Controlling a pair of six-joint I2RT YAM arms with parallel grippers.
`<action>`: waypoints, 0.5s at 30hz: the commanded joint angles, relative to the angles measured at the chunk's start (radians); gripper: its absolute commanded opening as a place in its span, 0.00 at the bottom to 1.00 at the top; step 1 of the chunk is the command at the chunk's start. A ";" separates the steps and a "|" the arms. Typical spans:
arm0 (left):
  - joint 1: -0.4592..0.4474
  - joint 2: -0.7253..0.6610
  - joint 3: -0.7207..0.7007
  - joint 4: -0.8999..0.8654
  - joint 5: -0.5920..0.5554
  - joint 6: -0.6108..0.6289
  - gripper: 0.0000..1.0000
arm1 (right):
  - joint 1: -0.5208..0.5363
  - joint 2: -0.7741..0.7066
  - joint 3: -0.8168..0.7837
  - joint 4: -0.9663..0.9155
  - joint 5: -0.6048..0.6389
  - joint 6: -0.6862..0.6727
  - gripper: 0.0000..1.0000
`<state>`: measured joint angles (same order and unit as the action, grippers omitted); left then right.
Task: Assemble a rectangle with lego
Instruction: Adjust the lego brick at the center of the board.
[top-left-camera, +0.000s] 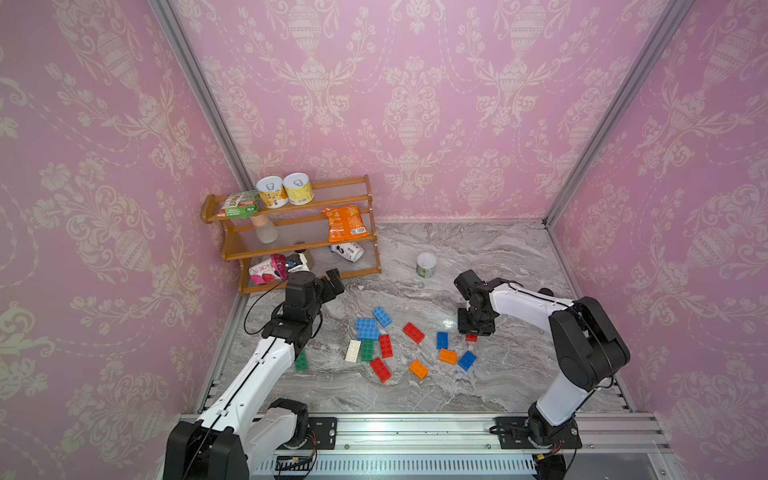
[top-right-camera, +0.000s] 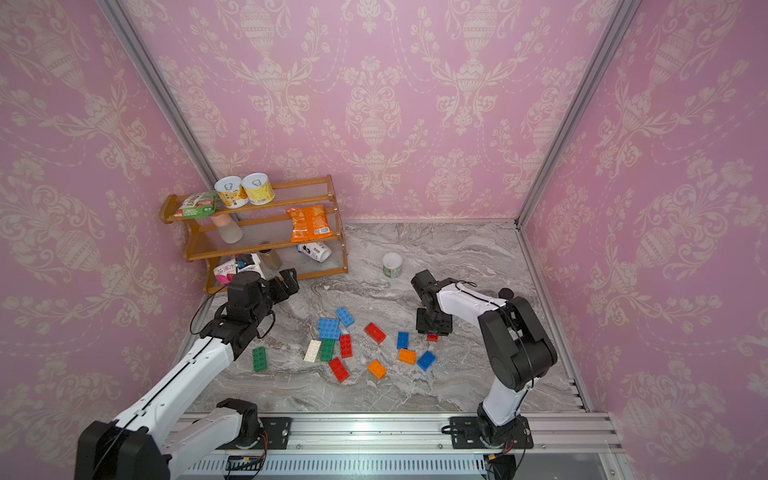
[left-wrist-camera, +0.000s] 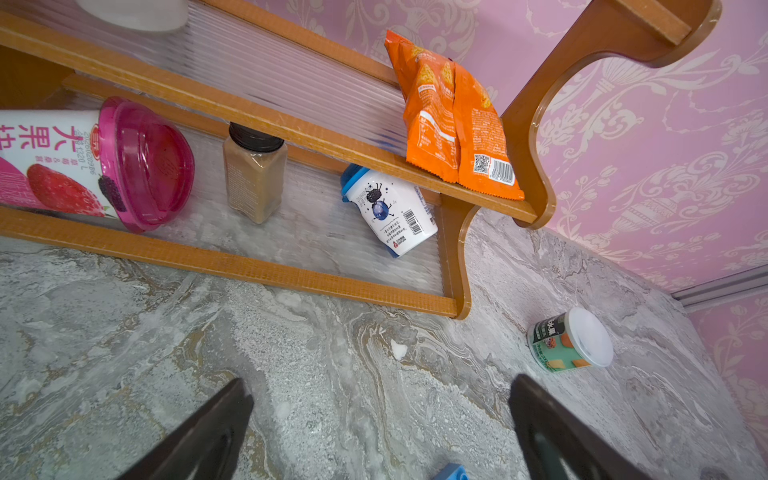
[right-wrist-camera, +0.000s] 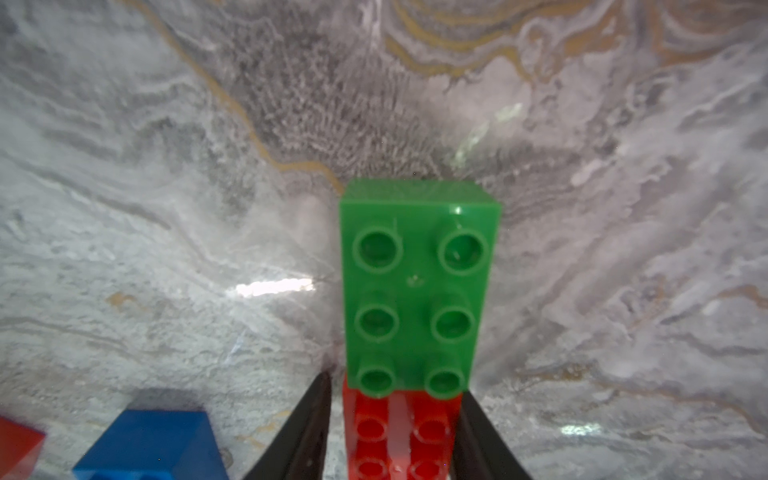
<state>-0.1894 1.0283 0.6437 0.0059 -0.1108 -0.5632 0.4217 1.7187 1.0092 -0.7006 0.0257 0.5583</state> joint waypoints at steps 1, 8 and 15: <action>-0.005 -0.022 -0.001 -0.001 -0.011 0.007 0.99 | -0.005 0.050 -0.026 -0.035 0.002 0.001 0.50; -0.004 -0.023 0.002 0.000 -0.008 0.005 0.99 | -0.006 0.022 -0.032 -0.048 0.010 0.002 0.52; -0.004 -0.025 0.002 0.000 -0.007 0.001 0.99 | -0.009 0.023 -0.033 -0.058 0.038 0.007 0.50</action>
<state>-0.1894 1.0199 0.6437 0.0059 -0.1108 -0.5636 0.4217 1.7172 1.0107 -0.7033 0.0246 0.5583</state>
